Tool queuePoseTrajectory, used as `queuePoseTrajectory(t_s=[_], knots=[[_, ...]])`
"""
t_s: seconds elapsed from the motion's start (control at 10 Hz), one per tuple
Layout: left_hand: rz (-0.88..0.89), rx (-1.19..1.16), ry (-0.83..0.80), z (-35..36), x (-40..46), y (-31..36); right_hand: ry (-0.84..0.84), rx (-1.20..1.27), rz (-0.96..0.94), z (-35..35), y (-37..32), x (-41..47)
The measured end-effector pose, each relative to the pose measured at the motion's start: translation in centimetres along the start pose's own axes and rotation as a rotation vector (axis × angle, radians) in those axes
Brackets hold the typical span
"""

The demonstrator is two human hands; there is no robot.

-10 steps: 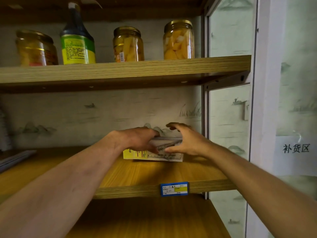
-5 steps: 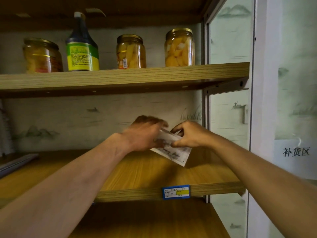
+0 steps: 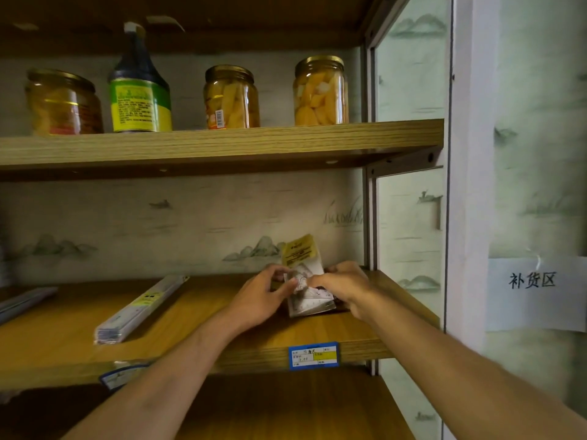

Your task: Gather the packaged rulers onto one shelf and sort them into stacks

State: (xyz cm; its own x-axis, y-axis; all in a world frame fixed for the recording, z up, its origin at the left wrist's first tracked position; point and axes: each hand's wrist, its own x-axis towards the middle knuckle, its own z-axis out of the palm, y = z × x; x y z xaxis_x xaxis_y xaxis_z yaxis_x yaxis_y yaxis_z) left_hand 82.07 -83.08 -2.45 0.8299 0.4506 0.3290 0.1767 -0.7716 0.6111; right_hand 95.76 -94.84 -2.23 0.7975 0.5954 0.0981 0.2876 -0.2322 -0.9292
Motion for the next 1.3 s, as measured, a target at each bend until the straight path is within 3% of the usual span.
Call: queuePoseTrajectory(t_s=[0.1,0.3,0.4,0.5,0.7,1.3], knots=[[-0.025,0.072,-0.023,0.3,-0.1,-0.5,0.004,-0.097,-0.044,0.2,0.0,-0.2],[-0.063,0.131,-0.035,0.4,-0.2,-0.3,-0.01,-0.585,-0.121,0.3,-0.8,-0.2],[-0.081,0.166,-0.045,0.5,-0.3,-0.1,-0.036,-0.67,-0.09,0.3,0.0,0.0],[-0.102,0.115,-0.039,0.4,-0.2,-0.4,-0.039,-0.604,-0.096,-0.2,0.6,-0.6],[-0.094,0.099,-0.044,0.4,-0.1,-0.8,0.073,-0.231,-0.203,-1.1,1.4,-1.3],[-0.113,0.09,0.027,0.3,-0.8,-0.2,0.063,-0.295,-0.256,-0.7,1.8,-1.2]])
